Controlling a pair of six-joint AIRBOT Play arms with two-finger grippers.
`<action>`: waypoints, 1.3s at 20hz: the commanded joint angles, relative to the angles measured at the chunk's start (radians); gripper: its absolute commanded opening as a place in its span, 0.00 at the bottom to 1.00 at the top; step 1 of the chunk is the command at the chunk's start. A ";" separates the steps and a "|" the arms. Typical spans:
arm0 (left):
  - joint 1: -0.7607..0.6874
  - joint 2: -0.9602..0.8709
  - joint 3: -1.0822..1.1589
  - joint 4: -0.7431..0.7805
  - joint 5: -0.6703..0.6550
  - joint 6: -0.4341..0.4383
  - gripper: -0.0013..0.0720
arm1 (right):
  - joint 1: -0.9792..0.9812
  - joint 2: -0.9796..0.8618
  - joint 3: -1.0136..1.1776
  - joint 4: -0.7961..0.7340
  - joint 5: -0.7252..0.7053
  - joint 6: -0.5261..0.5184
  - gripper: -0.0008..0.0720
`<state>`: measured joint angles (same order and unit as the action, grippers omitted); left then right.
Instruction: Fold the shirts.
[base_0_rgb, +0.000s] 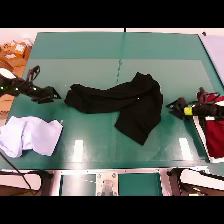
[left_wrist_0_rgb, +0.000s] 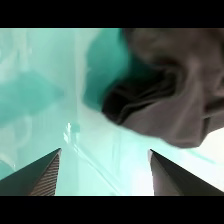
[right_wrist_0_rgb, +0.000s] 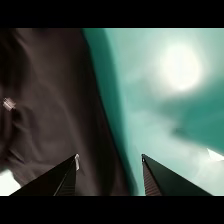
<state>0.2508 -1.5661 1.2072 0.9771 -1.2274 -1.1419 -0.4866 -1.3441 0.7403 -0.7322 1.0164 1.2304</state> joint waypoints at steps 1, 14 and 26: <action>-0.004 -0.001 -0.099 -0.046 0.098 0.054 0.86 | 0.087 -0.013 -0.075 0.003 -0.059 -0.012 0.66; -0.232 -0.033 -0.143 -0.088 0.238 0.122 0.05 | 0.246 -0.047 -0.073 0.074 -0.071 -0.056 0.08; -0.226 0.500 0.339 0.111 0.088 -0.013 0.05 | 0.039 0.401 0.568 0.077 0.189 0.051 0.04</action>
<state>0.0246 -1.2205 1.3872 1.0691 -1.1450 -1.1316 -0.3973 -1.0660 1.0943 -0.6605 1.1542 1.2247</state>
